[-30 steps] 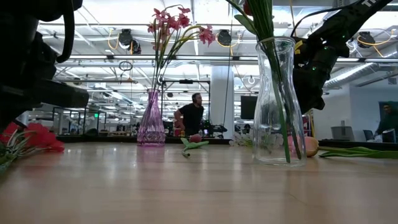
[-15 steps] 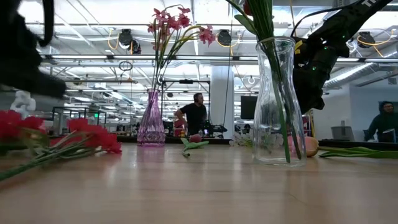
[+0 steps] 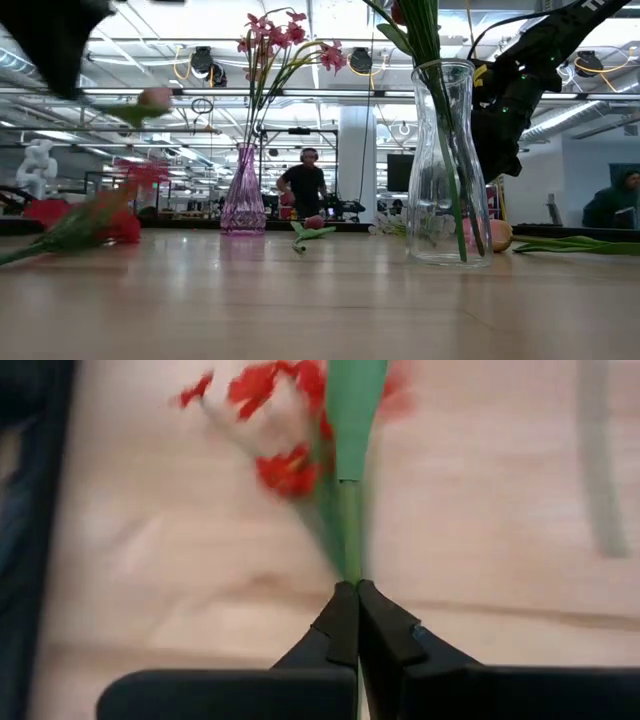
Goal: Sort flowers into vase by color
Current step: Put the left pink tulip into the light violet flower vase
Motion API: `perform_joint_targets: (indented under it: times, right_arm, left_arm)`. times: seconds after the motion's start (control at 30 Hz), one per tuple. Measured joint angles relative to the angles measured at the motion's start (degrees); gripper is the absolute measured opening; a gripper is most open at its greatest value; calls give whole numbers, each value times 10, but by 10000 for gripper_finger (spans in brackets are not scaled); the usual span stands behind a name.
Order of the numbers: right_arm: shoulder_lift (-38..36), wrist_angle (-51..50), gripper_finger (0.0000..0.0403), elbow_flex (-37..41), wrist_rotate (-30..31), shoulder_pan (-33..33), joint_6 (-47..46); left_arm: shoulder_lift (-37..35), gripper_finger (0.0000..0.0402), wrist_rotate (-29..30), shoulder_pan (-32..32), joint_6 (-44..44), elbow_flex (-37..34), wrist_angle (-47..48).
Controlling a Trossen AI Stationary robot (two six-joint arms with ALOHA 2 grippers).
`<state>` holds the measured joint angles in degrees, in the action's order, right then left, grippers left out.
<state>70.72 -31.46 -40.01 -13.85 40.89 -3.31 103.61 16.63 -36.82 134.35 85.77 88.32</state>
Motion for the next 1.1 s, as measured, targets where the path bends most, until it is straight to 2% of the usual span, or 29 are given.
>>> perform_joint_targets:
  times: [0.33, 0.53, 0.63, 0.8, 0.87, 0.93, 1.0, 1.1]
  right_arm:
    - [0, 0, 0, 0, 0, 0, 0]
    - [0, 0, 0, 0, 0, 0, 0]
    - [0, 0, 0, 0, 0, 0, -4]
    - [0, 0, 0, 0, 0, 0, -5]
    - [0, 0, 0, 0, 0, 0, -15]
    - [0, 0, 0, 0, 0, 0, -30]
    - [0, -1, 0, 0, 0, 0, -46]
    - [0, -1, 0, 0, 0, 0, -73]
  left_arm:
    - [-6, 0, 186, 0, -39, 1, -44]
    - [-6, 0, 325, 3, -49, 1, -48]
    - [-6, 0, 397, 10, -118, 1, -48]
    - [-6, 0, 573, 28, -232, 1, -48]
    - [-6, 0, 626, 39, -296, 1, -48]
    - [-6, 0, 638, 53, -394, 1, -48]
    - [-6, 0, 625, 70, -482, 1, -48]
    - [-6, 0, 617, 95, -520, 1, -32]
